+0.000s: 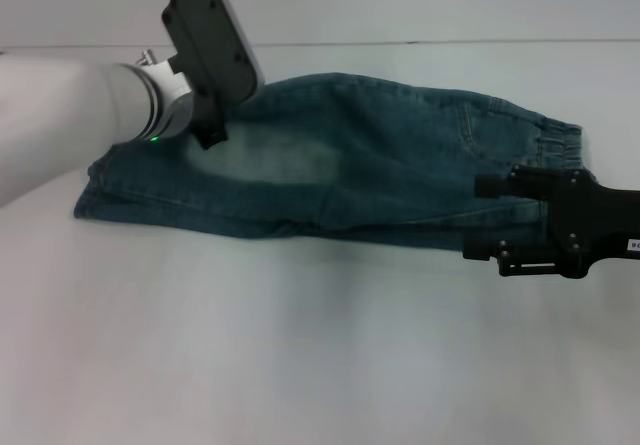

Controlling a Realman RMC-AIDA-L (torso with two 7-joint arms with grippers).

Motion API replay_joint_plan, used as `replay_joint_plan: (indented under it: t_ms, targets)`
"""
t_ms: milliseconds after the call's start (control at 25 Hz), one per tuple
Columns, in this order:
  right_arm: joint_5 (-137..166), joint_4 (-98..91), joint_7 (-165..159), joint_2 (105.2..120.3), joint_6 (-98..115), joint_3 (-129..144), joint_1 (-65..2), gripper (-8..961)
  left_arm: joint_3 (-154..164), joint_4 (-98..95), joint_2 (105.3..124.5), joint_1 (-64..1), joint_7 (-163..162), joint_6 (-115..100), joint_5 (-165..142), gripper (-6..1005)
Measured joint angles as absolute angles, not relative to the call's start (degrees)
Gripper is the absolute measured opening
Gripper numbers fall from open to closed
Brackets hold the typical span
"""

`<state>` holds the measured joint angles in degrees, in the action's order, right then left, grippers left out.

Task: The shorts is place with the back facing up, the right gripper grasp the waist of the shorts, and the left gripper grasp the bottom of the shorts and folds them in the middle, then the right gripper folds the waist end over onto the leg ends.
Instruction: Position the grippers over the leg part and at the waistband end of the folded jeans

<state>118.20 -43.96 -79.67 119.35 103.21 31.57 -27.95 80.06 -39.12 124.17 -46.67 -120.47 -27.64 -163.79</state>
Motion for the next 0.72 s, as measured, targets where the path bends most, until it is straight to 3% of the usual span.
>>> replay_joint_plan:
  t_ms: [560, 720]
  targets:
    - [118.31, -43.94, -79.65, 119.00, 104.06, 31.99, -27.52, 916, 78.97, -37.52, 124.40, -49.45, -124.04, -20.01, -163.62, 38]
    - [118.29, -43.94, -79.86, 118.85, 104.06, 31.81, -27.39, 916, 78.85, -38.12, 124.49, -49.24, -125.38, -20.33, -163.35, 190]
